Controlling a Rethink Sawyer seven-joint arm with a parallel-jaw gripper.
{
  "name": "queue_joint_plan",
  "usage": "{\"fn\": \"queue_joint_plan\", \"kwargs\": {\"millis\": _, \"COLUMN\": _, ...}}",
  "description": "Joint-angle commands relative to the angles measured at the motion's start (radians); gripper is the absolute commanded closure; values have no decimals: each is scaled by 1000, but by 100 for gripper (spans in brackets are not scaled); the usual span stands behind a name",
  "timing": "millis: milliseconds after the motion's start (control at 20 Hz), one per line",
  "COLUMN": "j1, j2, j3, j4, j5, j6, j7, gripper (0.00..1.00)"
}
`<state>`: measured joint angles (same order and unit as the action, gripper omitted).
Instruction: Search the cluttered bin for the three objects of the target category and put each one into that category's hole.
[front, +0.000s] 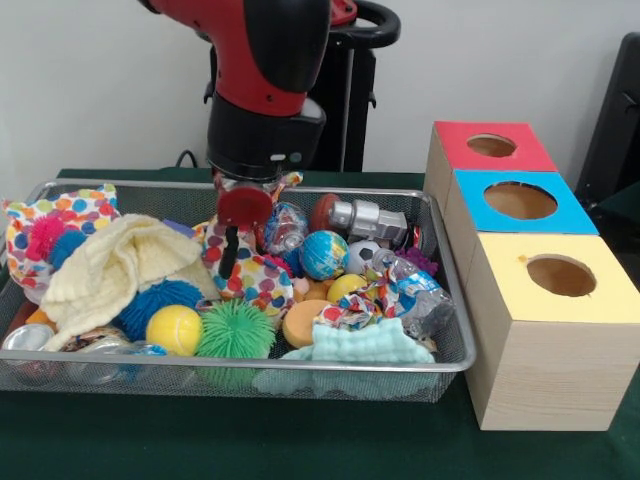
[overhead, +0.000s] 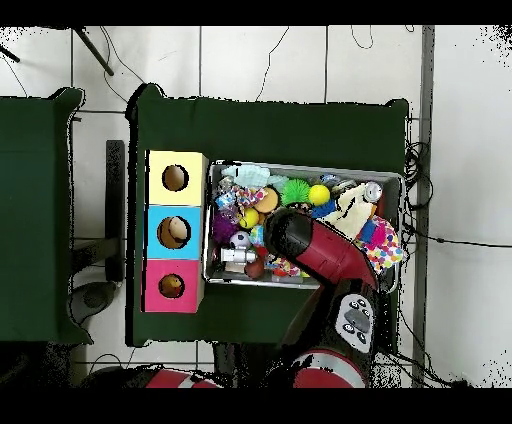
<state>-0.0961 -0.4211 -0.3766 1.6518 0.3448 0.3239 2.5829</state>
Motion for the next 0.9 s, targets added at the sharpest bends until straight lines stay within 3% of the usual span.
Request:
{"fn": "queue_joint_plan", "kwargs": {"millis": 50, "j1": 28, "j2": -47, "j3": 60, "j4": -34, "j5": -30, "j6": 132, "j7": 49, "gripper": 0}}
{"fn": "queue_joint_plan", "kwargs": {"millis": 600, "j1": -18, "j2": -79, "j3": 62, "j4": -73, "j5": -105, "j6": 166, "j7": -64, "gripper": 0}}
{"fn": "queue_joint_plan", "kwargs": {"millis": 650, "j1": -23, "j2": -81, "j3": 68, "j4": -75, "j5": -127, "j6": 162, "j7": -68, "gripper": 100}}
{"fn": "queue_joint_plan", "kwargs": {"millis": 900, "j1": -32, "j2": -85, "j3": 76, "j4": -68, "j5": -148, "j6": 145, "j7": -63, "gripper": 100}}
